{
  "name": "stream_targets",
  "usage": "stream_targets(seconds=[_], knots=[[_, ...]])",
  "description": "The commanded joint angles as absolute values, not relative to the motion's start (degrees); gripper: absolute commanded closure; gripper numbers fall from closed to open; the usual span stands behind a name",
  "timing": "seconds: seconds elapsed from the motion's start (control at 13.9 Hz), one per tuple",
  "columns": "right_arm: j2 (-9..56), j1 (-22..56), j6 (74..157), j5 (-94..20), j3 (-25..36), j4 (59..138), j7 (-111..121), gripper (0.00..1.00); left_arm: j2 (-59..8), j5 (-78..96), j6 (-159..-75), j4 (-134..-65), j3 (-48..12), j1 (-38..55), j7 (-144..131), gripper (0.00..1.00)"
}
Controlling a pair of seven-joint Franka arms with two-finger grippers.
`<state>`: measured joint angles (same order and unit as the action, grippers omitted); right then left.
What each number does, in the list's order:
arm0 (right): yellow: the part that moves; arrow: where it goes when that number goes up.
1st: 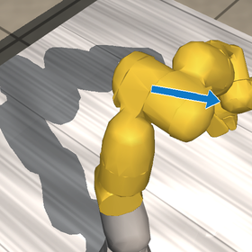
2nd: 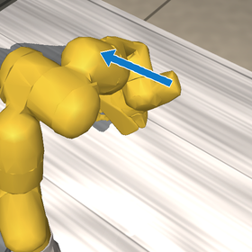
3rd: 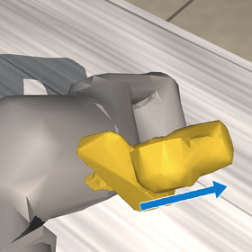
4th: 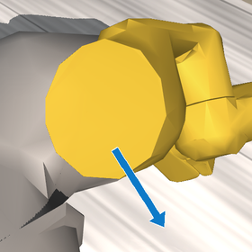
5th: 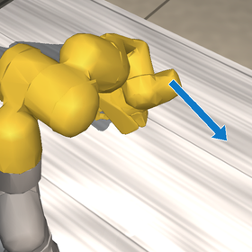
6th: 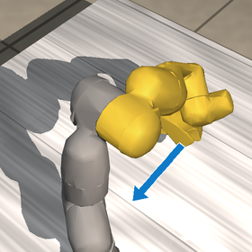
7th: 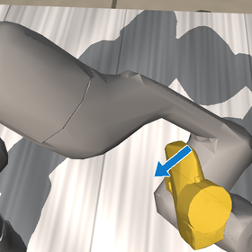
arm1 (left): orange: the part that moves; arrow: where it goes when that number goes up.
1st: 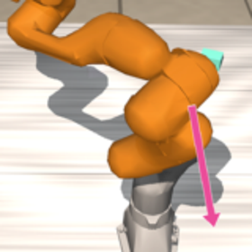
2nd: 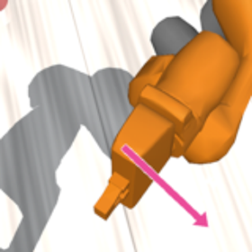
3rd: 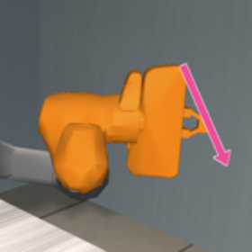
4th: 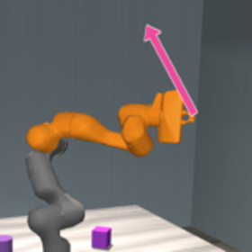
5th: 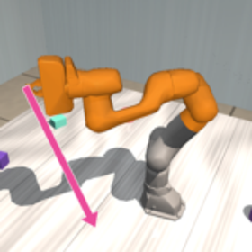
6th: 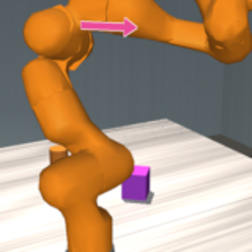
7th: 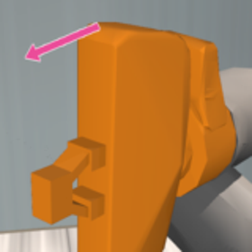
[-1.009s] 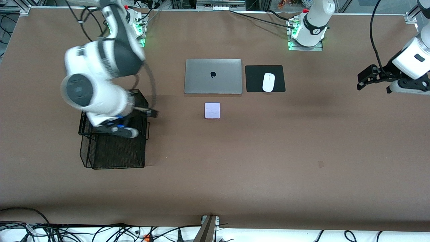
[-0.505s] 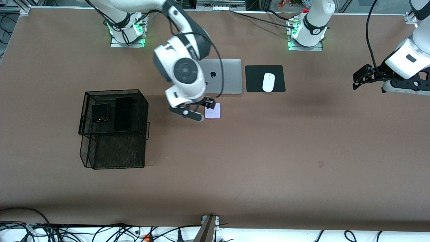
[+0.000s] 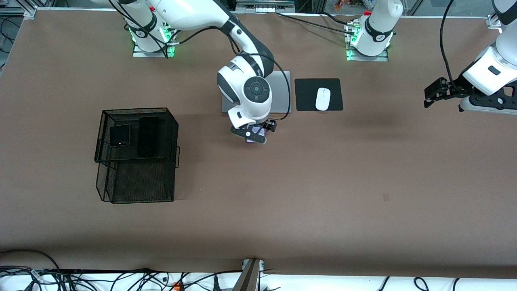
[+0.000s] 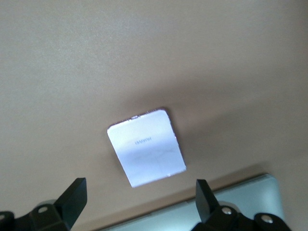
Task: Place phones with both arms
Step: 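Reach over and grasp the white Huawei phone with the right gripper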
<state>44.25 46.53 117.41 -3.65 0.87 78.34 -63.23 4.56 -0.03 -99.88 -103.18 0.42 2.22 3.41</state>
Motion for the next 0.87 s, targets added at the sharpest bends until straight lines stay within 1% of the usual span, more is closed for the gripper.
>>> stream_targets(seconds=[0.0,0.14,0.43,0.79], knots=[[46.40,47.46,120.49,-2.20,1.14,78.66,-64.60,0.00,4.57,-0.97,-99.49,-103.01,0.53,2.55,3.60,0.00],[46.76,47.46,121.46,-0.80,1.14,80.50,-63.55,0.00,4.57,-1.05,-99.49,-103.01,0.62,2.55,3.69,0.00],[46.76,47.29,126.55,0.00,1.05,84.19,-60.21,0.00,4.57,-0.97,-99.49,-103.01,0.62,2.55,3.69,0.00],[47.28,47.37,128.23,0.00,0.79,84.64,-55.12,0.00,4.57,-0.97,-99.40,-103.01,0.62,2.55,3.69,0.00]])
